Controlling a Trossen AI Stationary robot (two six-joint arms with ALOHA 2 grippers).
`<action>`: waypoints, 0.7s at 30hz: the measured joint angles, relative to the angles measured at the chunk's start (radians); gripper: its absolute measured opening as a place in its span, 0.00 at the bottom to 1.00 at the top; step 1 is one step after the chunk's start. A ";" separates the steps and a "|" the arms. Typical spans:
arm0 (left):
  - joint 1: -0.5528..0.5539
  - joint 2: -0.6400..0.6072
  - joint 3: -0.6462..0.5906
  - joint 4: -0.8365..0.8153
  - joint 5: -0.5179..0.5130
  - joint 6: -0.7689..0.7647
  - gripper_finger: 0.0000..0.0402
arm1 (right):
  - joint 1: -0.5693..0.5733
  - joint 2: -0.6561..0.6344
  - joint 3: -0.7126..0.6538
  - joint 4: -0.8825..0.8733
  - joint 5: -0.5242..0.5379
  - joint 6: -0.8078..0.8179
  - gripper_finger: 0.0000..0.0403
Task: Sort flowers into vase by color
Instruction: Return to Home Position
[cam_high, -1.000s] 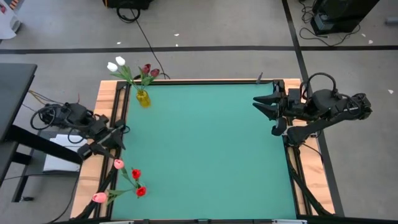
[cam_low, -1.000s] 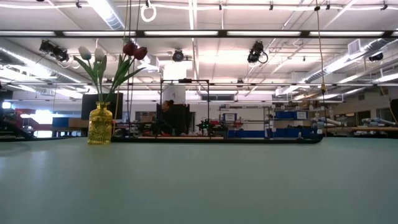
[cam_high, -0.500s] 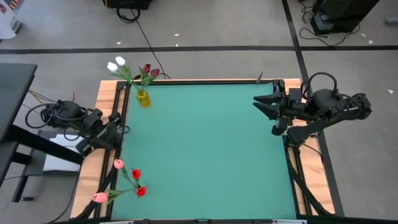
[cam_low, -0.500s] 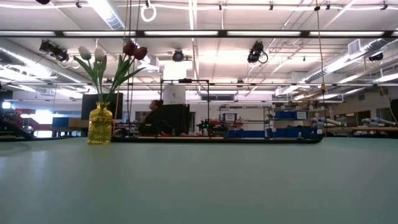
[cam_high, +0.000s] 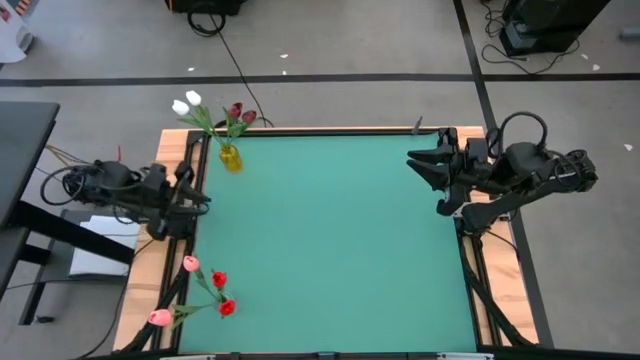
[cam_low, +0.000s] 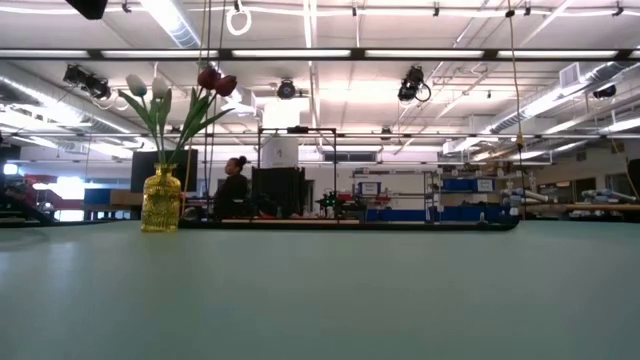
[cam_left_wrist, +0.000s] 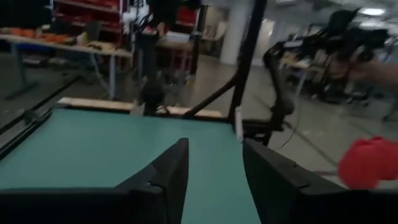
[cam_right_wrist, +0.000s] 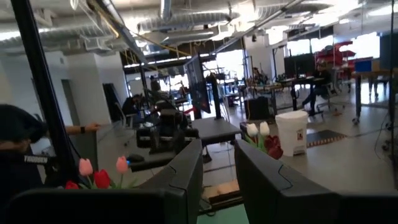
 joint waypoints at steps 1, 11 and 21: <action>0.000 0.023 0.000 0.005 -0.010 0.001 0.38 | 0.000 0.000 0.000 0.000 0.001 0.021 0.26; 0.066 0.168 -0.001 0.135 -0.137 0.087 0.24 | -0.001 -0.041 -0.056 -0.174 0.080 0.085 0.26; 0.181 0.109 -0.027 0.050 -0.126 0.049 0.11 | -0.001 -0.285 -0.381 -0.005 0.035 0.098 0.26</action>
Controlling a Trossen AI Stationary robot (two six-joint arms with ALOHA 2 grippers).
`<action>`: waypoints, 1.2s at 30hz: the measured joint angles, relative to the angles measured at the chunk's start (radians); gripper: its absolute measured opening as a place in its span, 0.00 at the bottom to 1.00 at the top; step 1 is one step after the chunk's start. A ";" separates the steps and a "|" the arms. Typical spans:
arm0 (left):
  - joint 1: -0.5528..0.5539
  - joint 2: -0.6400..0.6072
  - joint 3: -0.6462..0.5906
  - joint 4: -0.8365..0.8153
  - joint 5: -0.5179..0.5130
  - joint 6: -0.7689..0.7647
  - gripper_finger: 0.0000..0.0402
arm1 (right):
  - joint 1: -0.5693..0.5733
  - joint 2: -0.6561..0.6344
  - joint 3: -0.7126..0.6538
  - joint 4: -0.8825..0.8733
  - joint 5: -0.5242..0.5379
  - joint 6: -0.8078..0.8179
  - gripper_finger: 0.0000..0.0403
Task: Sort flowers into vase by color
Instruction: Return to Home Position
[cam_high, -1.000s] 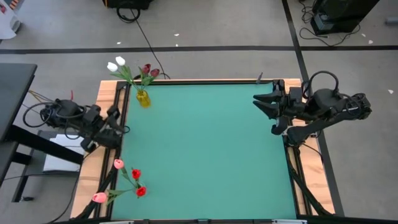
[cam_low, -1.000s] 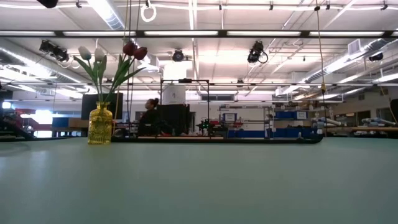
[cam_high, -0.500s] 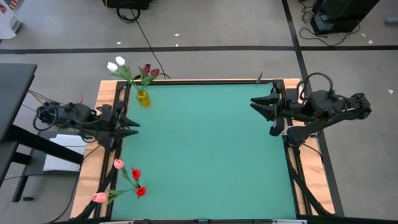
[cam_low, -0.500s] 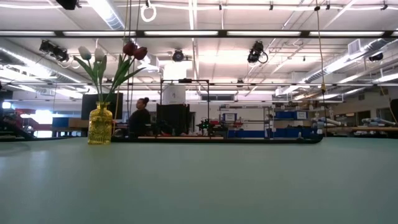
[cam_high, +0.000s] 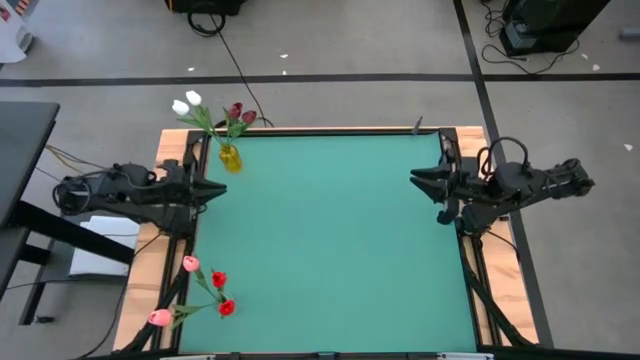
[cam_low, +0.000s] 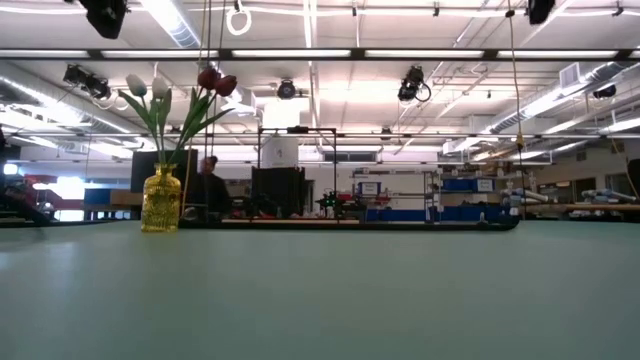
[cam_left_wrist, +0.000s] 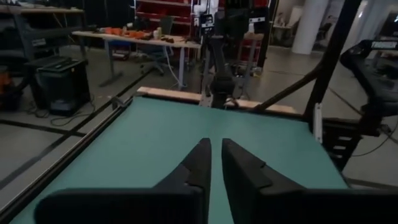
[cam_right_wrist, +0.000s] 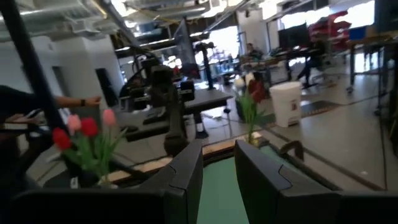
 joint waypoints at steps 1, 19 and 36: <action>0.005 0.001 -0.019 0.014 0.000 0.004 0.10 | 0.000 -0.021 -0.021 -0.006 -0.002 0.007 0.26; 0.183 0.006 -0.311 0.316 0.293 0.121 0.00 | -0.038 -0.400 -0.324 -0.087 0.003 0.036 0.26; 0.244 -0.218 -0.453 0.385 0.330 0.065 0.00 | -0.121 -0.497 -0.464 -0.117 -0.042 0.101 0.26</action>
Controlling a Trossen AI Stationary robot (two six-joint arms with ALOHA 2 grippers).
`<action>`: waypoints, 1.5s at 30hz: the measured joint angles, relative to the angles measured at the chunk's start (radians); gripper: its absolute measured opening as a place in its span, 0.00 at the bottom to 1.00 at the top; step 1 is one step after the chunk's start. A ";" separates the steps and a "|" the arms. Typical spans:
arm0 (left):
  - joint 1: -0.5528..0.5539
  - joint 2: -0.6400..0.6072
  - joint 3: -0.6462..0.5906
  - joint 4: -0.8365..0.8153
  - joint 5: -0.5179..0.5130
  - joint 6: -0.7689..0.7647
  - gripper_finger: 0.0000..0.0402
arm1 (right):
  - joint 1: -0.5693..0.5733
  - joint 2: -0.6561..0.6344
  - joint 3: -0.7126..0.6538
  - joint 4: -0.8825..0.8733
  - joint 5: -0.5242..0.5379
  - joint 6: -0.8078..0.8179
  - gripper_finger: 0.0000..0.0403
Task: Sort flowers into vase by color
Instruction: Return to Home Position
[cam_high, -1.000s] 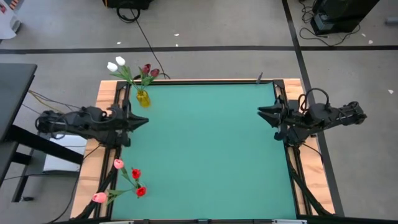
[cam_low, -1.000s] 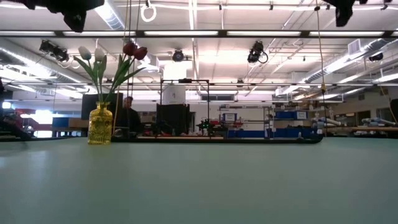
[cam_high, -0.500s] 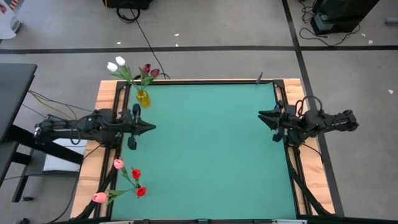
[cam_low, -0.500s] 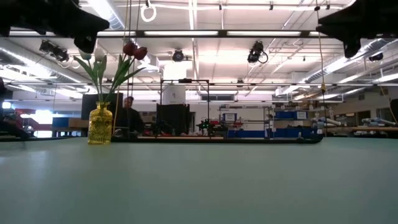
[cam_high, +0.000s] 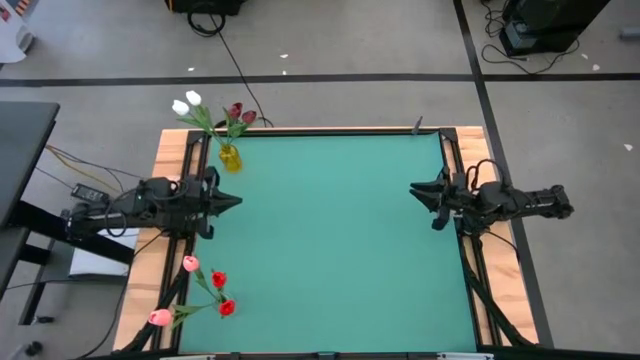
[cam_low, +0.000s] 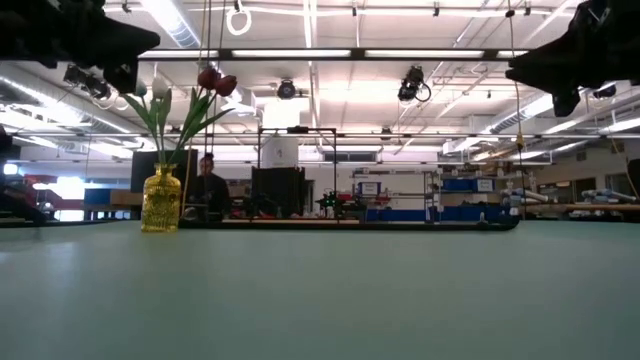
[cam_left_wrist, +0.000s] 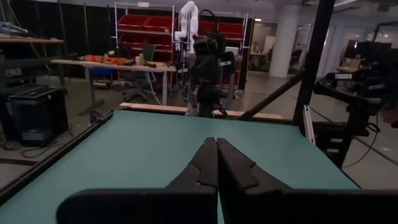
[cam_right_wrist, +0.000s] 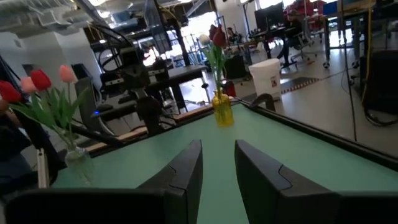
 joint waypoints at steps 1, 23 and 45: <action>0.000 -0.012 -0.010 0.000 0.000 -0.008 0.00 | -0.005 0.000 0.000 -0.011 0.000 0.002 0.26; -0.001 -0.084 -0.166 0.068 -0.004 -0.067 0.00 | -0.056 0.001 -0.135 0.076 -0.055 0.108 0.26; 0.000 -0.089 -0.243 0.197 -0.009 -0.062 0.00 | -0.056 0.001 -0.135 0.076 -0.026 -0.017 0.26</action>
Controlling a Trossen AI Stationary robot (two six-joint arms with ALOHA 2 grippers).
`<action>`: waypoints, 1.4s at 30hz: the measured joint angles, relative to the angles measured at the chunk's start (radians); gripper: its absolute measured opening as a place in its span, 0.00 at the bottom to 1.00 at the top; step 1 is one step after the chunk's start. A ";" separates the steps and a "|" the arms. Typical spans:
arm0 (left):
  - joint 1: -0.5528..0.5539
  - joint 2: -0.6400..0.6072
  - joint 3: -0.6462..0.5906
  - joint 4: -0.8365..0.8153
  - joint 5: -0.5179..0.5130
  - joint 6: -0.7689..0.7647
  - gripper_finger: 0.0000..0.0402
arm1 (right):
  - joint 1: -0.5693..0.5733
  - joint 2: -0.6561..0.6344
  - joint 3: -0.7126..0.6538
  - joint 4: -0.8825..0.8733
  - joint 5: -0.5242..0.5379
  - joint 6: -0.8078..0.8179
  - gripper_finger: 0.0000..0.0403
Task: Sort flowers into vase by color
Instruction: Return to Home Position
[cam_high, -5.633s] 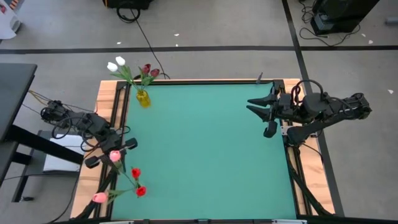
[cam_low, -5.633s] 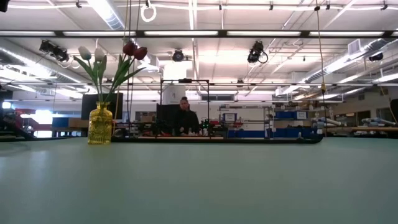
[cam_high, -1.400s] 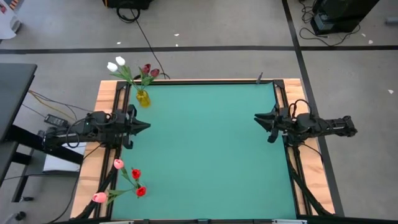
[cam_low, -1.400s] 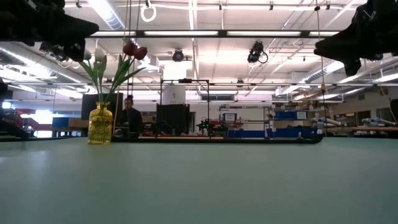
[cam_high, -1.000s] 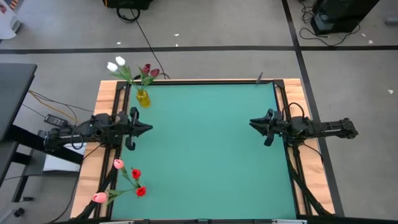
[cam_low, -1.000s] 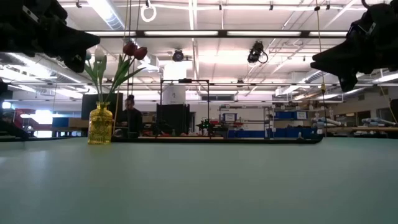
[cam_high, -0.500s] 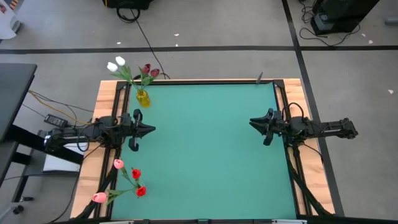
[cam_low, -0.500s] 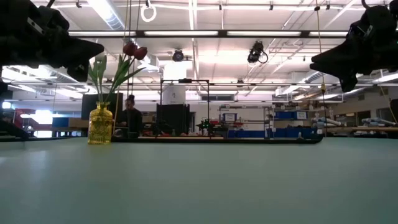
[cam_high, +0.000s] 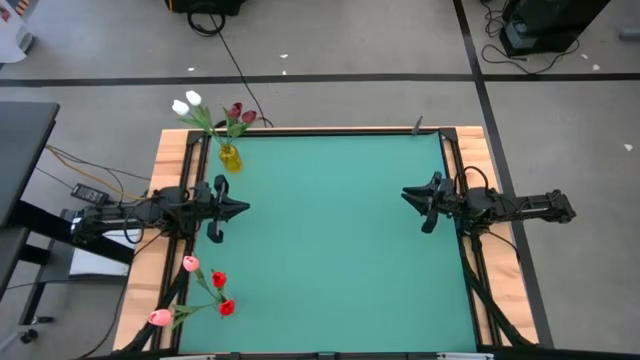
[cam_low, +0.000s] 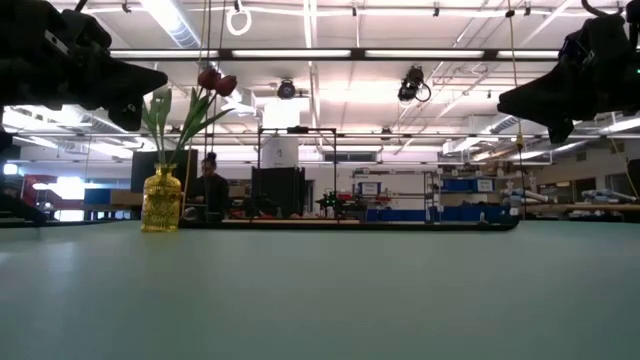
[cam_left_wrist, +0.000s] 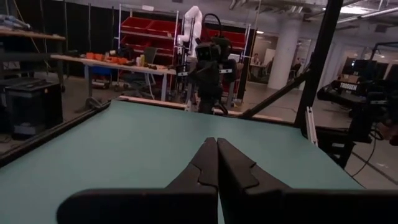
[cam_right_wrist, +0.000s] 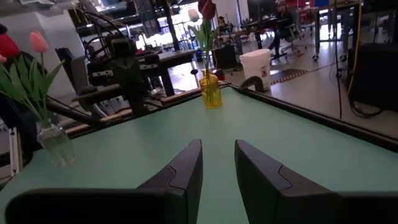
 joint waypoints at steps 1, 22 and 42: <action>0.000 0.000 0.000 -0.002 0.000 -0.011 0.00 | 0.000 0.000 0.000 0.000 0.000 -0.001 0.26; 0.000 0.000 0.000 -0.010 0.000 -0.051 0.05 | 0.000 0.000 0.000 -0.002 -0.117 -0.024 0.26; 0.000 0.000 0.000 -0.010 -0.001 -0.052 0.05 | 0.000 0.000 0.000 -0.001 -0.113 -0.024 0.26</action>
